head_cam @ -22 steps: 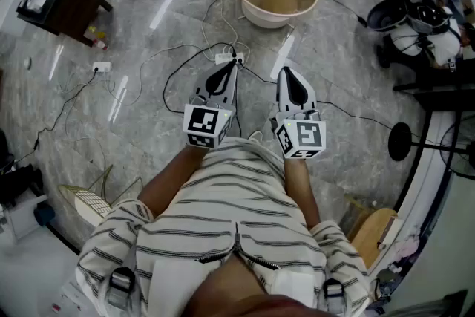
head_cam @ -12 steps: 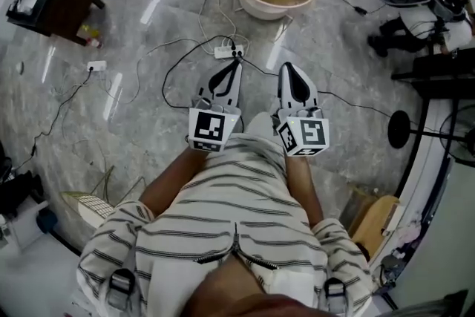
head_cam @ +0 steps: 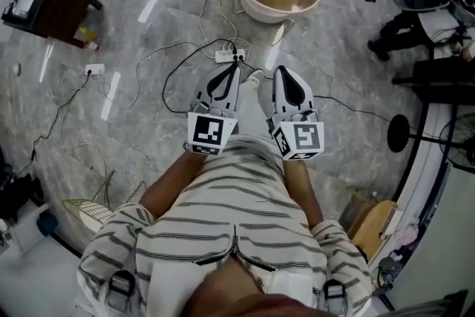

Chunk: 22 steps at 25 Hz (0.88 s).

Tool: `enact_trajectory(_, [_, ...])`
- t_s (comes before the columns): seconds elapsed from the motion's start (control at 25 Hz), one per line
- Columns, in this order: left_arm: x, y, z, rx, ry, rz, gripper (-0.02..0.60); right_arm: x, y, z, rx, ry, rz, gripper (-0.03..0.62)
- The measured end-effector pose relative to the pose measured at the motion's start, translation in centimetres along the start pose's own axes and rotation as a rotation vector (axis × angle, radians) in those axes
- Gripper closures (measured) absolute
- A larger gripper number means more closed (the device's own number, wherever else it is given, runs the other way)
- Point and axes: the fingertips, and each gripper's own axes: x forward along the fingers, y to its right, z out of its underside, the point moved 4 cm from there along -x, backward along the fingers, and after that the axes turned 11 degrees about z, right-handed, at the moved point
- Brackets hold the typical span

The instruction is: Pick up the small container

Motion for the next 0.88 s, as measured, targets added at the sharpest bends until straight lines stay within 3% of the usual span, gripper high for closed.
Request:
enact_trajectory(0.36, [10.1, -6.6, -1.8, 0.044, -0.001, 0.031, 0.584, 12.6, 4.5, -1.5, 0.042, 0.03, -0.027, 0.589])
enact_trajectory(0.56, [17.0, -10.6, -4.5, 0.023, 0.022, 0.031, 0.583, 20.2, 8.5, -4.1, 0.051, 0.039, -0.04, 0.589])
enact_trajectory(0.88, [27.8, -15.2, -5.6, -0.003, -0.004, 0.03, 0.583, 30.0, 15.2, -4.1, 0.081, -0.009, -0.058, 0.589])
